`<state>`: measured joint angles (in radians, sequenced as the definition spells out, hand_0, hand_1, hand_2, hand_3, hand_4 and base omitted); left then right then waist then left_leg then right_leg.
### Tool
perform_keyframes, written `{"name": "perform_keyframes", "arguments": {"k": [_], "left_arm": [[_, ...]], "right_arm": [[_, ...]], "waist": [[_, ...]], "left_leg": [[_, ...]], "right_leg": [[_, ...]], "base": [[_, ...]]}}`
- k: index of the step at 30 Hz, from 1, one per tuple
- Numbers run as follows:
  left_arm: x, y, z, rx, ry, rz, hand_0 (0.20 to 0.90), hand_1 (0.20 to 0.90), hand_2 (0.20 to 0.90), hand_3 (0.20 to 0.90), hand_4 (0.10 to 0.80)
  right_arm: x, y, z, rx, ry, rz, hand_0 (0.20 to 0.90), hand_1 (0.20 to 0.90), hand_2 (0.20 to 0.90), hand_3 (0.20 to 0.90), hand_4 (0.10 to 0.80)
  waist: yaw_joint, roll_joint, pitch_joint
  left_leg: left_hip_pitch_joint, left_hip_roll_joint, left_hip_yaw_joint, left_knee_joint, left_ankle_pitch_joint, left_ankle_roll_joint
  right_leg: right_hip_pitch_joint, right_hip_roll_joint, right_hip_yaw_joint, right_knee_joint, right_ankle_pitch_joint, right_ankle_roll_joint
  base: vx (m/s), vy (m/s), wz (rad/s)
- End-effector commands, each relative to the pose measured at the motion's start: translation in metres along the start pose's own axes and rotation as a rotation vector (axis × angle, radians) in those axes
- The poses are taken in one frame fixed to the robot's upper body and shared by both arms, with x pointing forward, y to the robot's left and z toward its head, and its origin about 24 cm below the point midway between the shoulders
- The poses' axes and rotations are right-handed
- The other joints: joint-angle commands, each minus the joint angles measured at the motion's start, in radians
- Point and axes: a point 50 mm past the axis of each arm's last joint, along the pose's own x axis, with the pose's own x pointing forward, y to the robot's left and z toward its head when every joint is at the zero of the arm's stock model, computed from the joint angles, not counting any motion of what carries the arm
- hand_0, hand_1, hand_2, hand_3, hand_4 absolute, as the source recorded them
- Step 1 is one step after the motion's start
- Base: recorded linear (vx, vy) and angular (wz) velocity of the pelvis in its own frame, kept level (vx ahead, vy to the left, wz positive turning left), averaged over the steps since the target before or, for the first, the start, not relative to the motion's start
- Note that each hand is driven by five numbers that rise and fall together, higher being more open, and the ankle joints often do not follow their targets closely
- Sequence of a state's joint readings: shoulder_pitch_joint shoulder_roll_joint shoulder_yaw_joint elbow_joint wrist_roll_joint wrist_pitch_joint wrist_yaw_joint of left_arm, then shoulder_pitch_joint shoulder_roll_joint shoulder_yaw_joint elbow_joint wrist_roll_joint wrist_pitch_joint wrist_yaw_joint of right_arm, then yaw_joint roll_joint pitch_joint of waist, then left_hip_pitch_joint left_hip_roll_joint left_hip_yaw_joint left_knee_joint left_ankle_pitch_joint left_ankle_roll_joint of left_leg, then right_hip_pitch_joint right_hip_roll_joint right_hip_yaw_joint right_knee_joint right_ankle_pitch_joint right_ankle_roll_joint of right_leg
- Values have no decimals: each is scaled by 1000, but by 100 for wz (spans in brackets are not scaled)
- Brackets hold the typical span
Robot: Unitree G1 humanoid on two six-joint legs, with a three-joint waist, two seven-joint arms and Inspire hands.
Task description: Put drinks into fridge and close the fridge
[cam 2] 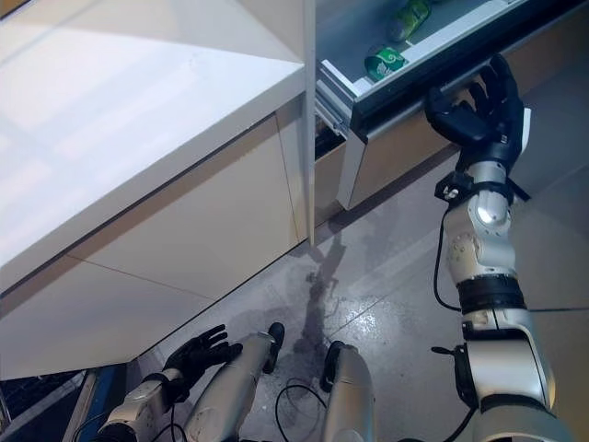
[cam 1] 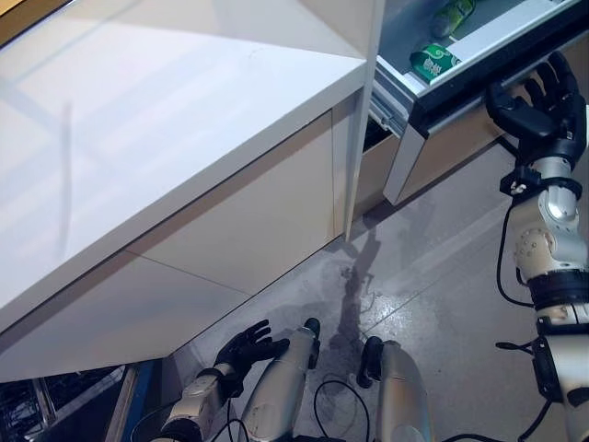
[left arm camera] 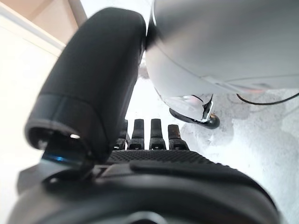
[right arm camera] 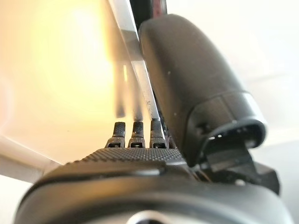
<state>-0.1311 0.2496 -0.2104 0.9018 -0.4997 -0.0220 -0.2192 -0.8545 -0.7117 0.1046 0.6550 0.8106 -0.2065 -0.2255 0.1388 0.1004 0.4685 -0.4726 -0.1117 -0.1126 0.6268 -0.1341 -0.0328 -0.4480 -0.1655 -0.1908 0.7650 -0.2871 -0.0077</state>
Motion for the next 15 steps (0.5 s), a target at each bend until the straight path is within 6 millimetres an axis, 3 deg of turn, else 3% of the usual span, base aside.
{"name": "perform_keyframes", "arguments": {"k": [1,11,15], "left_arm": [[-35,40,-60,105,251,125,900,900,900,900,800],[-41,51,-64,145,289,151,900,900,900,900,800],[-44,55,-66,154,301,159,900,900,900,900,800]], "right_arm": [[17,58,71,6,-274,265,900,900,900,900,800],[22,65,67,-7,-260,219,900,900,900,900,800],[18,55,58,24,-242,179,900,900,900,900,800]], "waist": [[82,-36,-41],[110,-38,-60],[99,-54,-81]], "left_leg": [[84,-19,28,-99,-30,97],[145,-19,-1,-152,-22,93],[188,-10,0,-193,-22,91]], "right_leg": [[54,30,-32,-44,32,-35],[139,21,-54,-123,51,-21],[187,34,-48,-188,65,-12]], "base": [[57,10,28],[55,-11,19],[38,-42,1]]}}
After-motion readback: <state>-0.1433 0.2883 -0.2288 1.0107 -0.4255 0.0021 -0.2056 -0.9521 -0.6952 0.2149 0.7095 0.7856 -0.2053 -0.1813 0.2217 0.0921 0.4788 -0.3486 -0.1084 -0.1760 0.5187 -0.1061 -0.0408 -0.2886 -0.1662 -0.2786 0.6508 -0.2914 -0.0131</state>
